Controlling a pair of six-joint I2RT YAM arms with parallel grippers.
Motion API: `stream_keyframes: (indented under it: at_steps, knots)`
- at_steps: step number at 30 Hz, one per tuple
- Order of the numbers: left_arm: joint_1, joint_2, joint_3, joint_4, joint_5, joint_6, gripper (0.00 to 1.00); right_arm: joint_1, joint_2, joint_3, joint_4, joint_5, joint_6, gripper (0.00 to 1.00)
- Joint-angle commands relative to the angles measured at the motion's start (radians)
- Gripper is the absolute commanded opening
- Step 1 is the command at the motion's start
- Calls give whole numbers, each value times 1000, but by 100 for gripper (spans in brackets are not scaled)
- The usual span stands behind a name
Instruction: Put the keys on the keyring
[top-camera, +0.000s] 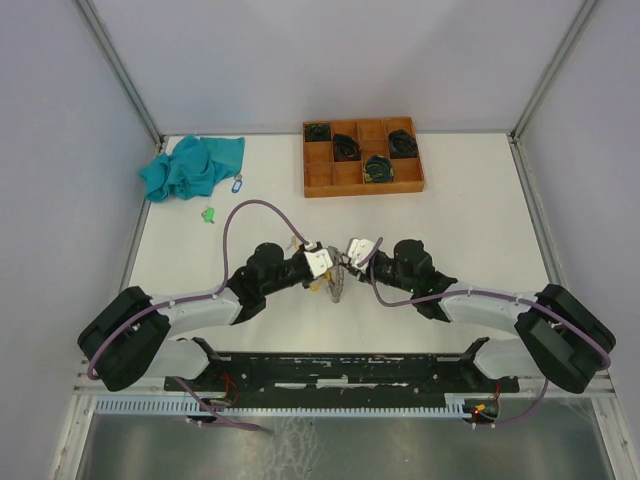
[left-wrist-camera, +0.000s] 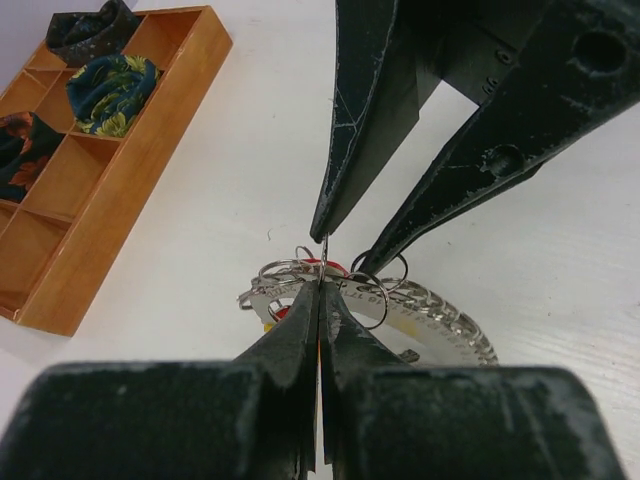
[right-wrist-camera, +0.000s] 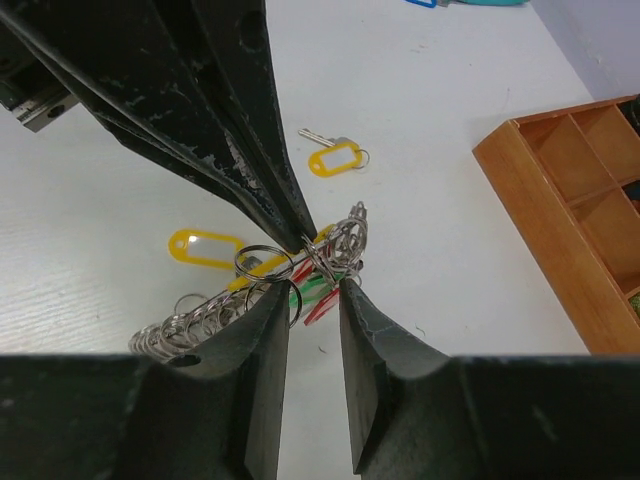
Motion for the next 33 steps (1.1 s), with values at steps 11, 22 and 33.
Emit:
stream_keyframes:
  at_steps: [11, 22, 33]
  knots:
    - [-10, -4, 27, 93, -14, -39, 3, 17, 2, -25, 200, 88, 47, 27]
    - [-13, 2, 28, 95, -29, -43, 3, 17, -19, -23, 171, 87, 44, 27]
    - [-12, 9, 27, 108, -50, -61, 3, 15, -106, -16, -32, 92, -26, 32]
